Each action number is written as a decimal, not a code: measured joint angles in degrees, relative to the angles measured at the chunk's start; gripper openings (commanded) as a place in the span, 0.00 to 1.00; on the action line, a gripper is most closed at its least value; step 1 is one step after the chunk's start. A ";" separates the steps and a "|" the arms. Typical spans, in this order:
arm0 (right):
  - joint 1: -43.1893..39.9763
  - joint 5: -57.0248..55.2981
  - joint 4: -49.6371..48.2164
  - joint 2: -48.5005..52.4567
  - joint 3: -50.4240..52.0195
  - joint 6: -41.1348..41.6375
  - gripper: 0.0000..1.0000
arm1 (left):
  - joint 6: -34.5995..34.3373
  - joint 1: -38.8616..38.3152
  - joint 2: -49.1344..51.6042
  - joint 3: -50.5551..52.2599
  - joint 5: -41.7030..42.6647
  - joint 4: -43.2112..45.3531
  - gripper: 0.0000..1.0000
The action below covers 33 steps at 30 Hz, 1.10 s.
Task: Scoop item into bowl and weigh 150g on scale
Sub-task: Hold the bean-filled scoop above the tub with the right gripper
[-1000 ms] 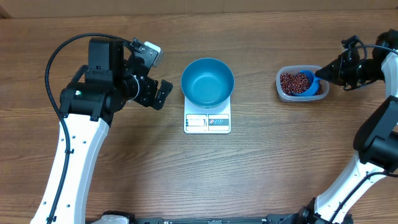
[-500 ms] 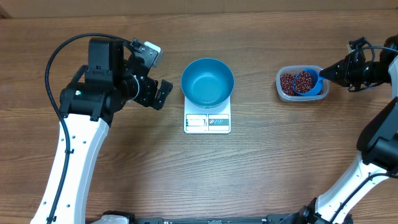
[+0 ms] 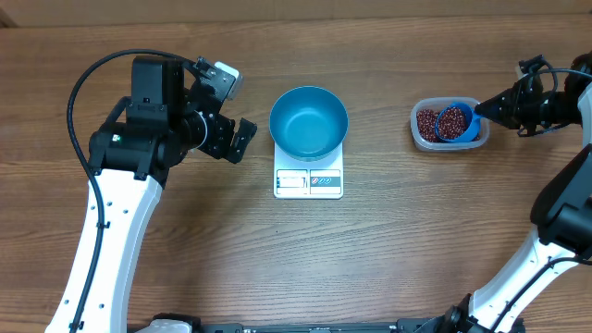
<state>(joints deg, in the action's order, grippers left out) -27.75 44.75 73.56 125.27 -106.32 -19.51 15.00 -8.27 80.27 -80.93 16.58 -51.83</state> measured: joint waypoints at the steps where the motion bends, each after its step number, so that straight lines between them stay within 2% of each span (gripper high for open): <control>1: 0.00 0.02 0.00 0.00 0.00 -0.02 0.04 | 0.00 0.00 0.00 0.00 0.00 -0.02 1.00; 33: 0.00 2.49 0.00 0.00 0.00 1.29 0.04 | 0.00 0.00 0.00 0.00 0.00 -0.02 1.00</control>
<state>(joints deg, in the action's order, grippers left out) -27.75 47.24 73.56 125.27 -106.32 -18.22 15.00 -8.27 80.27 -80.93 16.58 -51.86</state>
